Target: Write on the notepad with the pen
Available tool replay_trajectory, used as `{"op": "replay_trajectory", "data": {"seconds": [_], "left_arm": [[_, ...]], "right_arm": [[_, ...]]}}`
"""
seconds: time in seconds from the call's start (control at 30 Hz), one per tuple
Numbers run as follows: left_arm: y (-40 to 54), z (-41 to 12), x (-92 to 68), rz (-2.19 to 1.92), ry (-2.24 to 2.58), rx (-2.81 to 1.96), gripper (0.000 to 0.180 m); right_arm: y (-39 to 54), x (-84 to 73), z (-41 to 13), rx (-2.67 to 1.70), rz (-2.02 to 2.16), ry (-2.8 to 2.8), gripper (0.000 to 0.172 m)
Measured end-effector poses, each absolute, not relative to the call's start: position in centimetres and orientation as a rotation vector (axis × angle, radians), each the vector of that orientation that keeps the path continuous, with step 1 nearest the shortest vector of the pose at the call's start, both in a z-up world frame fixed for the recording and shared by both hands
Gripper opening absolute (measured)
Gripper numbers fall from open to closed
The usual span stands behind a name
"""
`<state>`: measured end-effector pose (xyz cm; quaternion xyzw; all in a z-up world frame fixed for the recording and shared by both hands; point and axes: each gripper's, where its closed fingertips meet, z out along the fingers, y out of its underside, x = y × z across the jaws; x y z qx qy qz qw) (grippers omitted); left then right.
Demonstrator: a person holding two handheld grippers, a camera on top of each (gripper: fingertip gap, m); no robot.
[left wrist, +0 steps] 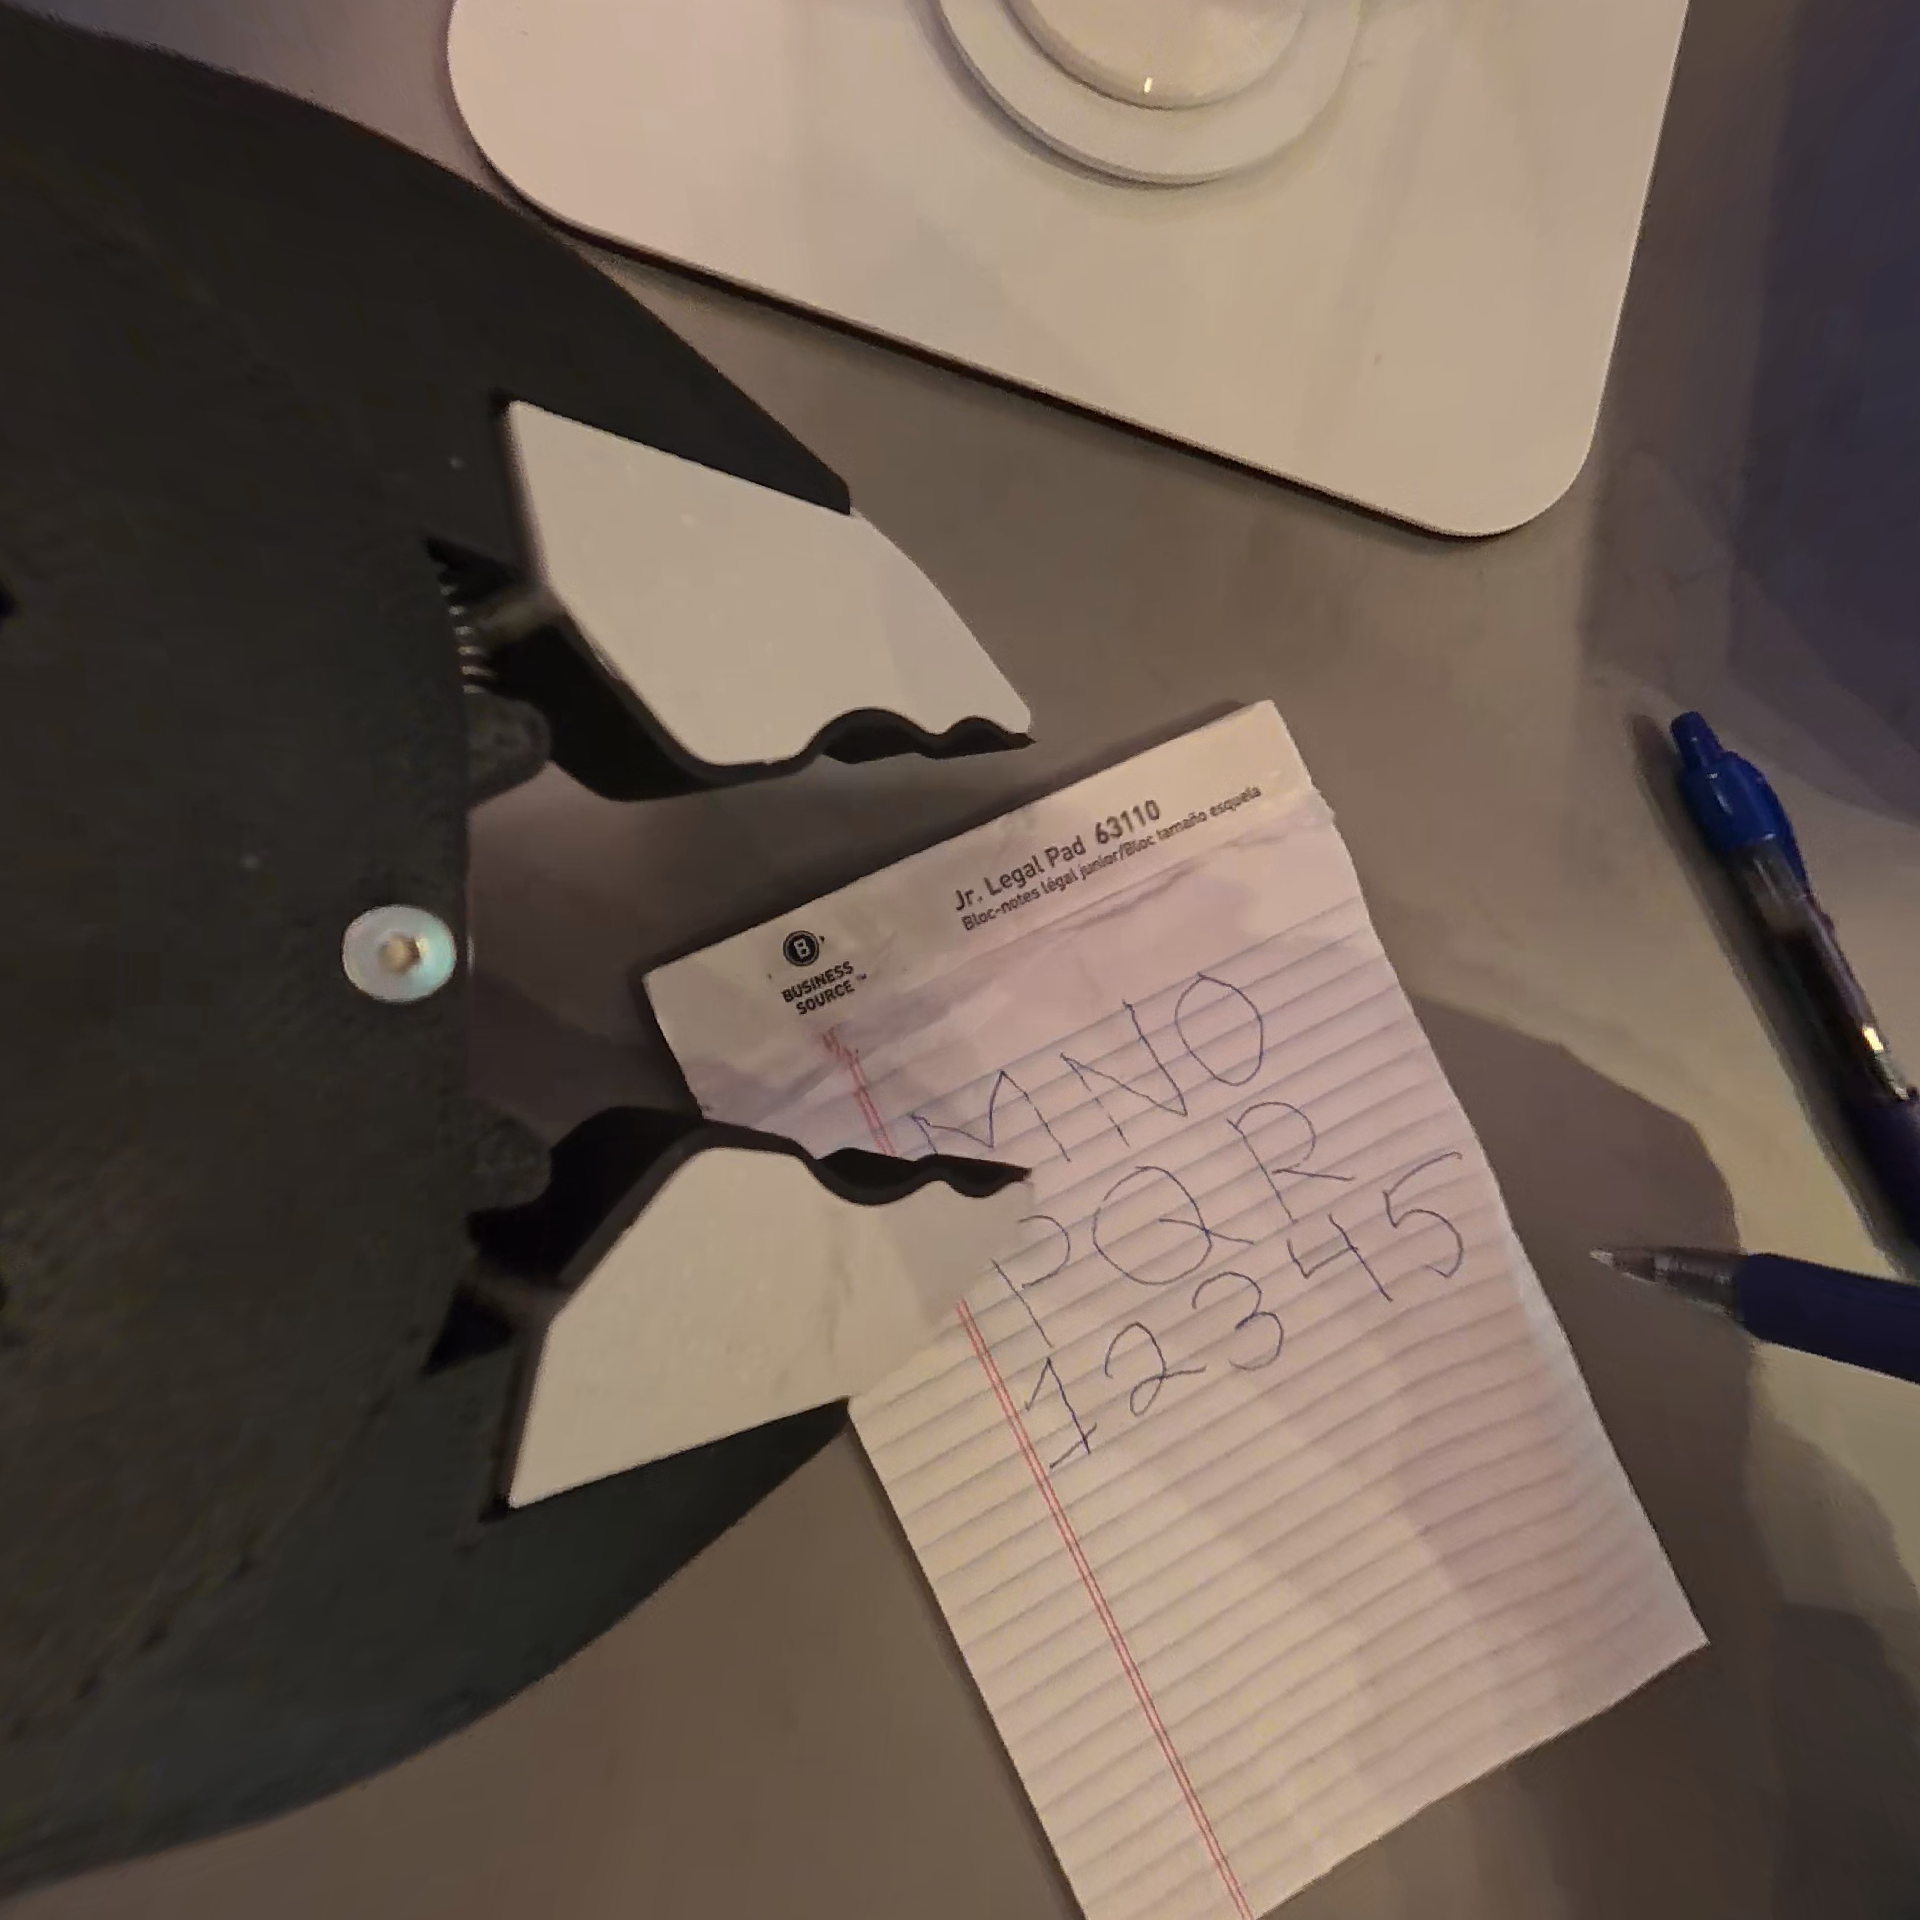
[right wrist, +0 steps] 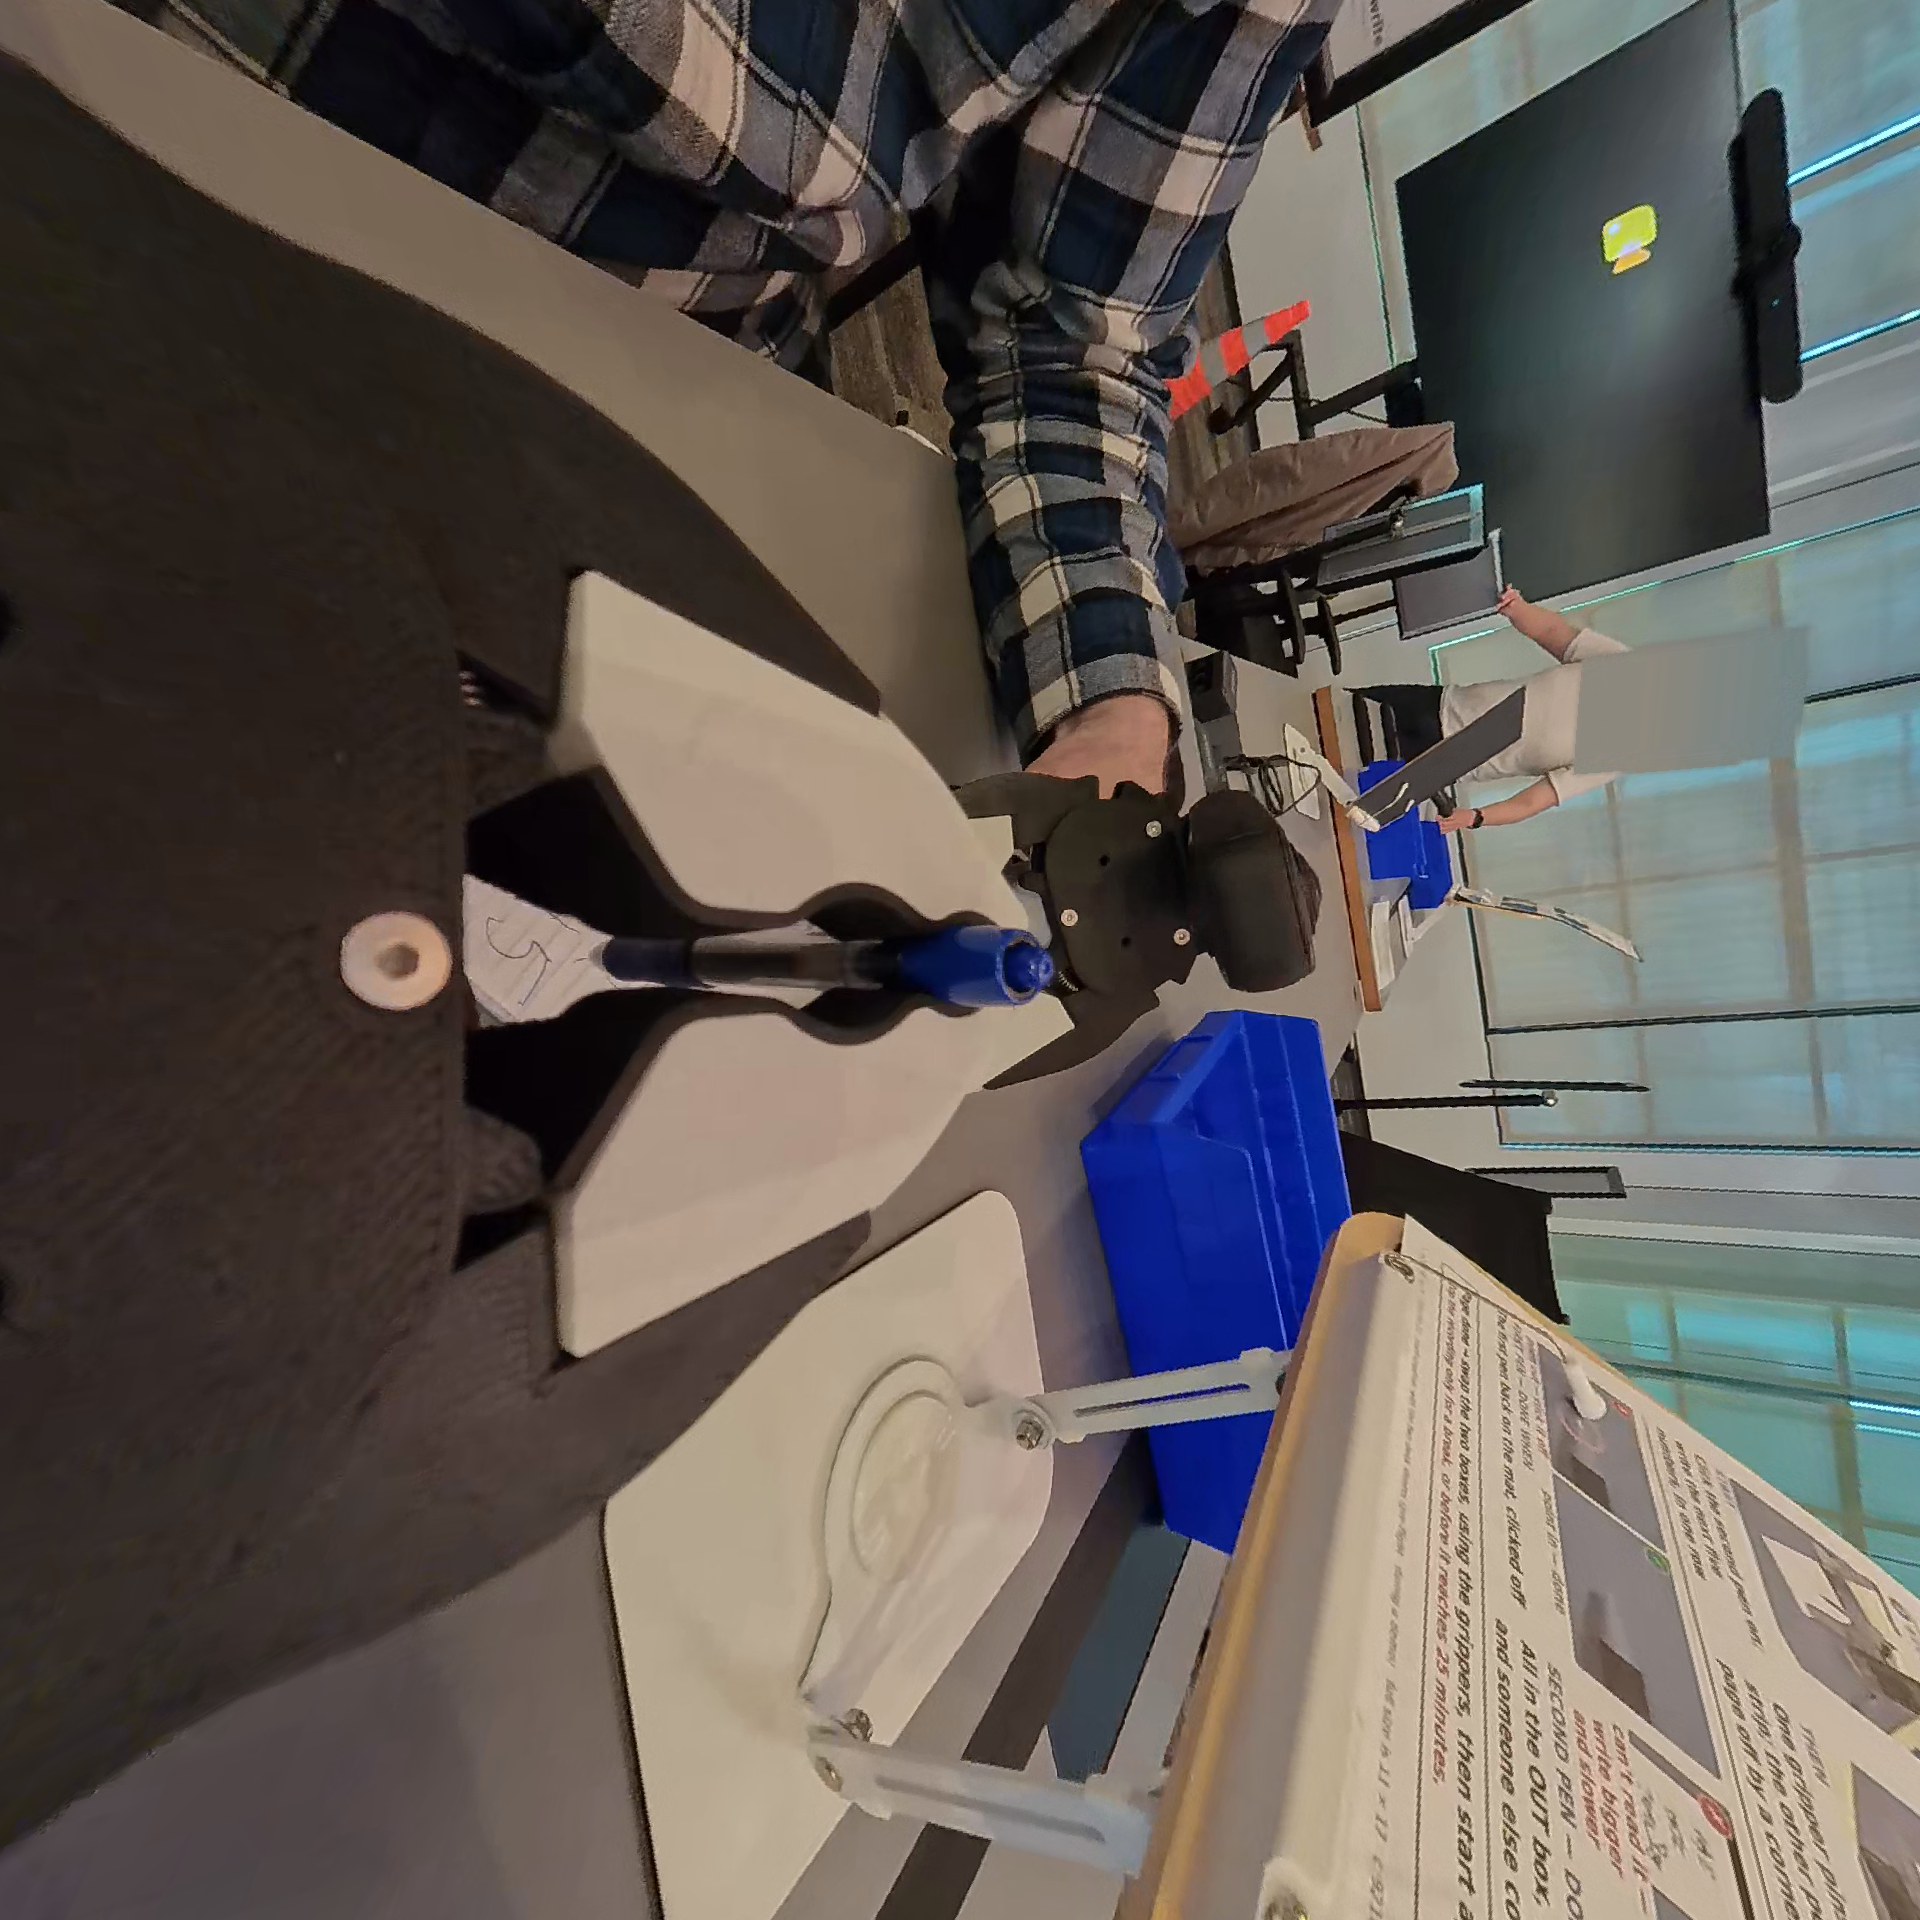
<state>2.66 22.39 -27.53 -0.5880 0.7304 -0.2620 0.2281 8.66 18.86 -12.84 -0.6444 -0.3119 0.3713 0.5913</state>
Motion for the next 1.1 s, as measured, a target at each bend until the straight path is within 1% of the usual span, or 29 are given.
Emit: {"op": "replay_trajectory", "data": {"seconds": [0.03, 0.2, 0.37, 0.63, 0.73, 0.8, 0.87, 0.93, 0.97, 1.1], "left_arm": [[22.4, -27.8, 2.6, -0.717, 2.016, -1.626, 0.073], [22.7, -27.7, 2.6, -0.742, 1.999, -1.634, 0.073], [21.9, -26.4, 3.4, -0.794, 1.975, -1.576, 0.072], [17.0, -23.1, 6.6, -0.994, 1.942, -1.417, 0.071], [15.6, -22.1, 7.8, -1.065, 1.898, -1.393, 0.068], [15.2, -21.9, 8.5, -1.097, 1.863, -1.402, 0.062], [15.0, -21.8, 8.7, -1.126, 1.851, -1.405, 0.045], [15.3, -21.5, 8.9, -1.153, 1.813, -1.408, 0.016], [15.3, -21.4, 8.9, -1.183, 1.805, -1.421, 0.010], [15.5, -21.4, 8.9, -1.250, 1.778, -1.454, 0.009]], "right_arm": [[18.8, 8.6, -13.0, -1.506, 0.862, -0.727, 0.004], [18.5, 9.0, -12.9, -1.514, 0.861, -0.706, 0.004], [18.8, 8.9, -13.0, -1.542, 0.851, -0.681, 0.004], [19.4, 7.0, -12.5, -1.528, 0.860, -0.623, 0.004], [19.4, 6.5, -12.3, -1.508, 0.864, -0.618, 0.004], [19.2, 6.3, -12.0, -1.493, 0.876, -0.612, 0.004], [19.1, 6.1, -11.9, -1.492, 0.878, -0.619, 0.004], [19.0, 6.0, -11.7, -1.484, 0.888, -0.622, 0.004], [18.9, 5.9, -11.7, -1.484, 0.895, -0.623, 0.004], [19.0, 5.9, -11.7, -1.485, 0.875, -0.638, 0.004]]}}
